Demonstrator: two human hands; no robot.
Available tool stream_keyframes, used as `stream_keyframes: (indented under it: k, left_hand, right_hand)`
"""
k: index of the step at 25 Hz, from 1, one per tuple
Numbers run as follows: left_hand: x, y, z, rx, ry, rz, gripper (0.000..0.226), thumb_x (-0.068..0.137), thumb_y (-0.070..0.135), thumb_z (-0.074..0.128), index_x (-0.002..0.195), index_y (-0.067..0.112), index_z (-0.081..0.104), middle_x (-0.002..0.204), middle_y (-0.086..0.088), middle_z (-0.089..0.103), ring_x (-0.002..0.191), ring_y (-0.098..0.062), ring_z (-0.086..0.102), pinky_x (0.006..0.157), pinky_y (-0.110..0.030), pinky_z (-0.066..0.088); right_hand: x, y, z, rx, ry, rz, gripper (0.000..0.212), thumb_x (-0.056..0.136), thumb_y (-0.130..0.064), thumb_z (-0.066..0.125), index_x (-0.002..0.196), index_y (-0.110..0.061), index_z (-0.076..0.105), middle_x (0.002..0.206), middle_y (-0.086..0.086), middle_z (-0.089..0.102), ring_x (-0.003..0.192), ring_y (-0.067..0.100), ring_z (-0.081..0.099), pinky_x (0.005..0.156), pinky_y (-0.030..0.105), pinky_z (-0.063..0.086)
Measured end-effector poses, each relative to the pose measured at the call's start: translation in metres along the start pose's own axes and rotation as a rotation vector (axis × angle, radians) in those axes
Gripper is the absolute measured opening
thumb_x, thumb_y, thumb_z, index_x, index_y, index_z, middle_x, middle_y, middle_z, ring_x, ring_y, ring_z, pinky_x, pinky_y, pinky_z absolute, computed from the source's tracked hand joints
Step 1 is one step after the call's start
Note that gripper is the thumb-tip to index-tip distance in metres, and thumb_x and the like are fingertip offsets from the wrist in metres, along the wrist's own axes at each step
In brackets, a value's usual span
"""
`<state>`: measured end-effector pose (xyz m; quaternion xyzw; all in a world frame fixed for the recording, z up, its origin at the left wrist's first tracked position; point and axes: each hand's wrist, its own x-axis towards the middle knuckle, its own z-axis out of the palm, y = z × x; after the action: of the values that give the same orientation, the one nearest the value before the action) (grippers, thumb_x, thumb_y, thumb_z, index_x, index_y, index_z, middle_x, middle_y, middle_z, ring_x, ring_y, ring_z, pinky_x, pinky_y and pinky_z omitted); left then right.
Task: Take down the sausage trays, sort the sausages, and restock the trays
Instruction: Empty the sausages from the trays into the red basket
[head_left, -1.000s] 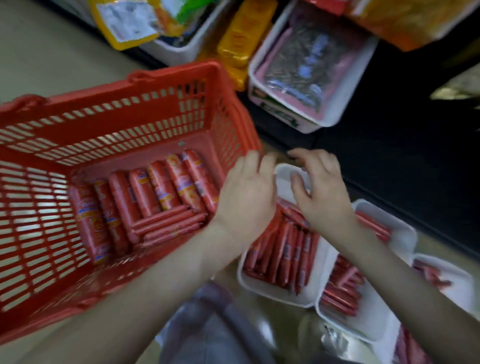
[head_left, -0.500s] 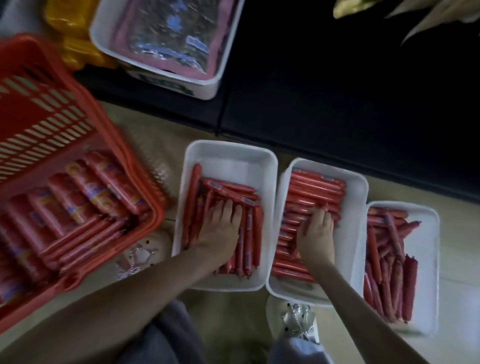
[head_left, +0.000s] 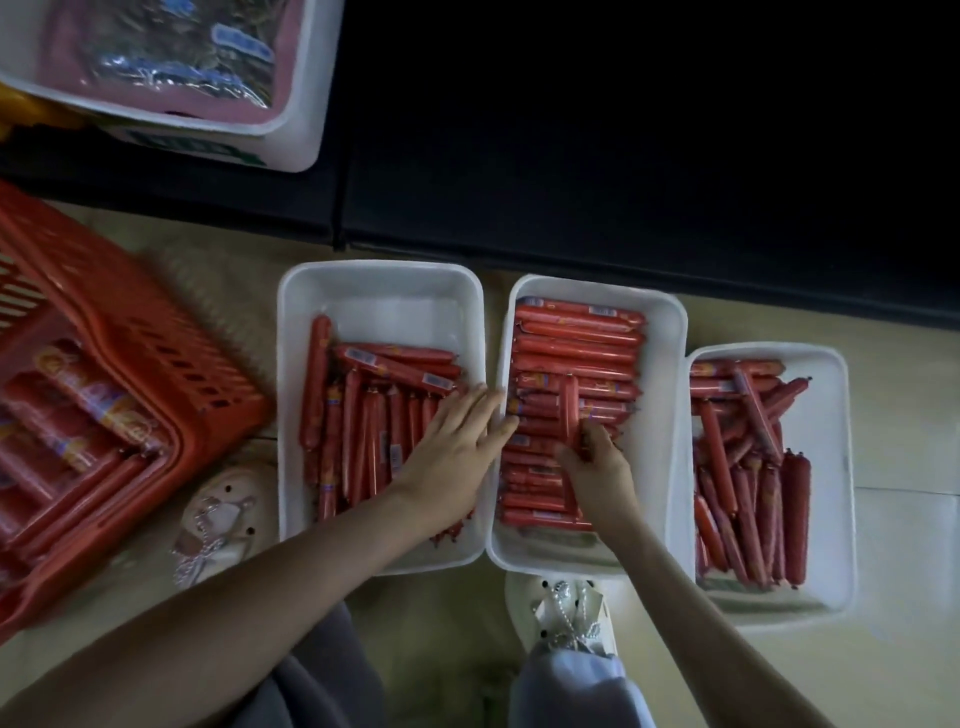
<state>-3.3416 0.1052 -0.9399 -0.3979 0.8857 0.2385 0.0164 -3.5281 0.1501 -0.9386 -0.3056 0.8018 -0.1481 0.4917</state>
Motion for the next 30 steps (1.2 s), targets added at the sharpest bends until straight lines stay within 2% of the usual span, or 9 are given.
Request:
stream_keyframes:
  k: [3,5,8,14,17,20,25,28,30]
  left_hand:
    - [0.005,0.005,-0.004,-0.201,0.128,-0.075,0.047,0.086,0.006,0.061,0.132,0.01,0.053,0.129,-0.012,0.053,0.124,-0.023,0.035,0.107,-0.042,0.037]
    - [0.01,0.013,-0.012,-0.304,0.141,-0.09,0.043,0.094,0.022,0.047,0.136,0.011,0.049,0.127,-0.009,0.055,0.12,-0.02,0.041,0.102,-0.036,0.04]
    - [0.019,0.026,-0.031,-0.776,-0.01,-0.353,0.038,0.098,0.028,0.047,0.133,0.014,0.049,0.122,-0.003,0.059,0.112,-0.013,0.054,0.09,-0.014,0.041]
    - [0.029,0.017,-0.048,-1.348,-0.045,-0.679,0.018,0.098,0.029,0.048,0.111,0.019,0.056,0.095,0.012,0.063,0.087,-0.001,0.062,0.076,-0.015,0.045]
    - [0.026,0.01,-0.052,-1.559,0.0,-0.808,0.024,0.099,0.03,0.045,0.112,0.012,0.054,0.099,-0.003,0.071,0.082,-0.013,0.07,0.07,-0.022,0.054]
    - [0.022,0.004,-0.05,-1.651,0.029,-0.901,0.02,0.099,0.027,0.046,0.109,0.011,0.052,0.101,-0.01,0.071,0.085,-0.022,0.07,0.08,-0.037,0.057]
    - [0.016,-0.003,-0.052,-1.648,-0.039,-0.95,0.014,0.098,0.017,0.049,0.109,0.012,0.057,0.097,-0.005,0.068,0.09,-0.019,0.067,0.079,-0.032,0.055]
    - [0.013,-0.006,-0.056,-1.602,-0.037,-0.964,0.014,0.097,0.014,0.051,0.106,0.009,0.06,0.097,-0.006,0.068,0.094,-0.021,0.065,0.086,-0.037,0.054]
    - [0.013,-0.008,-0.065,-1.579,-0.026,-0.946,0.011,0.096,0.013,0.052,0.099,0.012,0.063,0.097,-0.006,0.068,0.097,-0.023,0.065,0.091,-0.041,0.052]
  right_hand:
    - [-0.017,-0.015,-0.009,0.292,-0.089,-0.001,0.008,0.095,-0.016,0.055,0.09,-0.013,0.059,0.074,-0.001,0.067,0.068,0.018,0.064,0.065,0.034,0.054]
    - [-0.027,-0.029,-0.011,0.407,-0.185,-0.031,0.011,0.096,-0.015,0.052,0.094,-0.011,0.062,0.074,0.0,0.068,0.069,0.019,0.065,0.064,0.029,0.054]
    - [-0.033,-0.047,-0.007,0.388,-0.228,-0.11,0.008,0.096,-0.016,0.054,0.103,-0.013,0.055,0.077,0.0,0.068,0.069,0.015,0.066,0.062,0.026,0.053]
    - [0.0,-0.066,-0.009,-0.03,-0.184,-0.437,0.015,0.096,-0.026,0.052,0.083,-0.033,0.049,0.08,-0.01,0.054,0.078,0.009,0.051,0.074,0.024,0.04]
    - [0.032,-0.05,-0.01,-0.43,-0.076,-0.435,0.019,0.096,-0.029,0.05,0.113,-0.025,0.057,0.112,-0.005,0.055,0.108,0.019,0.043,0.095,0.037,0.035]
    - [0.047,-0.026,-0.007,-0.851,0.049,-0.318,0.049,0.093,-0.017,0.052,0.139,-0.015,0.036,0.138,0.007,0.039,0.123,0.027,0.035,0.106,0.043,0.028]
    - [0.059,-0.023,-0.004,-1.094,0.071,-0.358,0.042,0.089,-0.024,0.061,0.127,-0.017,0.044,0.128,0.009,0.042,0.119,0.027,0.038,0.104,0.041,0.029]
    - [0.048,-0.02,-0.009,-0.99,0.026,-0.374,0.036,0.089,-0.026,0.062,0.121,-0.015,0.051,0.121,0.005,0.058,0.116,0.026,0.048,0.103,0.039,0.032]
    - [0.027,-0.033,-0.016,-0.648,0.049,-0.302,0.026,0.091,-0.024,0.06,0.114,-0.012,0.055,0.108,0.006,0.064,0.103,0.027,0.058,0.09,0.038,0.044]
